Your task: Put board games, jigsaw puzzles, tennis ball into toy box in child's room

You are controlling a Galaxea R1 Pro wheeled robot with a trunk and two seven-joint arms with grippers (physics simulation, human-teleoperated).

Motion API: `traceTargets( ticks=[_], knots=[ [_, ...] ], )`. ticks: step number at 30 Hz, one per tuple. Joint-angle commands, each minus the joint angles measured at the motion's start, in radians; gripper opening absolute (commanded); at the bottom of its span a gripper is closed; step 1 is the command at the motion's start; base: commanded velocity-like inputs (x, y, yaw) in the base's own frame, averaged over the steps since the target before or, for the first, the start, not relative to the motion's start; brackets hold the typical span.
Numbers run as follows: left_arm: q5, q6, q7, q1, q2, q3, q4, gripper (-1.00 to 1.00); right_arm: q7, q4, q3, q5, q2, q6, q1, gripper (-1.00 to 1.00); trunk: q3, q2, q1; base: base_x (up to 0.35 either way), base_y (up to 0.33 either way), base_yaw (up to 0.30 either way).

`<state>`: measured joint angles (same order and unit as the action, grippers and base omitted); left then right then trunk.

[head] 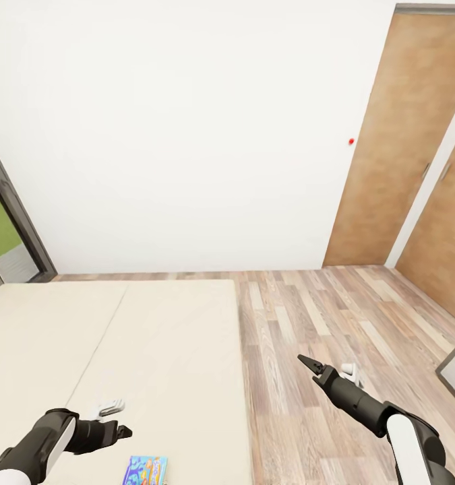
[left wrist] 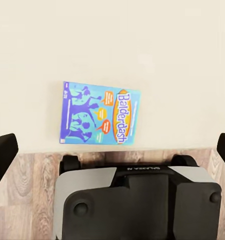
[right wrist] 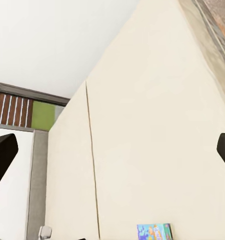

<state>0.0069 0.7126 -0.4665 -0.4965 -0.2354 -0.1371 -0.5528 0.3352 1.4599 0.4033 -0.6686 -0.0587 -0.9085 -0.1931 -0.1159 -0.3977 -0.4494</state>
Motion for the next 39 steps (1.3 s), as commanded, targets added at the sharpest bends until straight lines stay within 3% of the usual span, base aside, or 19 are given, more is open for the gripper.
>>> traceTargets(
  ticks=[1, 8, 17, 39],
  knots=[
    [0.001, 0.007, -0.003, -0.001, 0.000, -0.004, -0.001, 1.00, 0.007, 0.000, 0.003, 0.006, -0.001, -0.006, -0.001, 1.00, -0.003, -0.002, -0.001, 0.000, 0.000, 0.000],
    [0.001, 0.000, -0.003, -0.001, -0.002, -0.004, -0.002, 1.00, 0.007, 0.000, 0.003, 0.006, -0.001, -0.006, -0.002, 1.00, -0.007, -0.002, -0.001, 0.000, 0.000, 0.000],
    [0.000, -0.065, -0.004, -0.001, 0.002, -0.003, -0.002, 1.00, 0.007, 0.000, 0.003, 0.005, -0.001, -0.005, -0.002, 1.00, -0.007, -0.002, -0.001, 0.000, 0.000, 0.000],
    [-0.001, -0.077, -0.002, -0.001, 0.005, -0.002, -0.003, 1.00, 0.007, 0.003, 0.002, 0.007, -0.002, -0.004, -0.001, 1.00, -0.007, -0.002, -0.001, 0.000, 0.000, 0.000]
  ],
)
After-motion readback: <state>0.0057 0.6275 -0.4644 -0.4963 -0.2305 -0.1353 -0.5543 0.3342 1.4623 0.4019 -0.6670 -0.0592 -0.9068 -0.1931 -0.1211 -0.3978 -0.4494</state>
